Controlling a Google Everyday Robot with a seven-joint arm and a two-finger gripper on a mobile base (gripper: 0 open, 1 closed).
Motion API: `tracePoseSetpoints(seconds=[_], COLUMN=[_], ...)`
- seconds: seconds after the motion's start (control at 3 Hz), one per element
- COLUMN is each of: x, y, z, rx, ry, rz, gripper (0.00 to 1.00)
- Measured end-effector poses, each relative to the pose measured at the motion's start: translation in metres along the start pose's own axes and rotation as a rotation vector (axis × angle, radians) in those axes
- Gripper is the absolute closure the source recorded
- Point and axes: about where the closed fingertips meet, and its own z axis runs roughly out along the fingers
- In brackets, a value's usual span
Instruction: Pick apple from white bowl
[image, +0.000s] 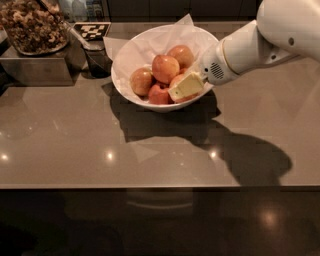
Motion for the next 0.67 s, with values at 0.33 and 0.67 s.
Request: tracePoseSetpoints(seconds=[0.33, 0.67], x=[-0.001, -0.001], y=[0.013, 0.030], z=[0.008, 0.020], rx=[-0.043, -0.094], ry=[-0.023, -0.018], rz=[0.036, 0.042], gripper=[0.44, 0.63])
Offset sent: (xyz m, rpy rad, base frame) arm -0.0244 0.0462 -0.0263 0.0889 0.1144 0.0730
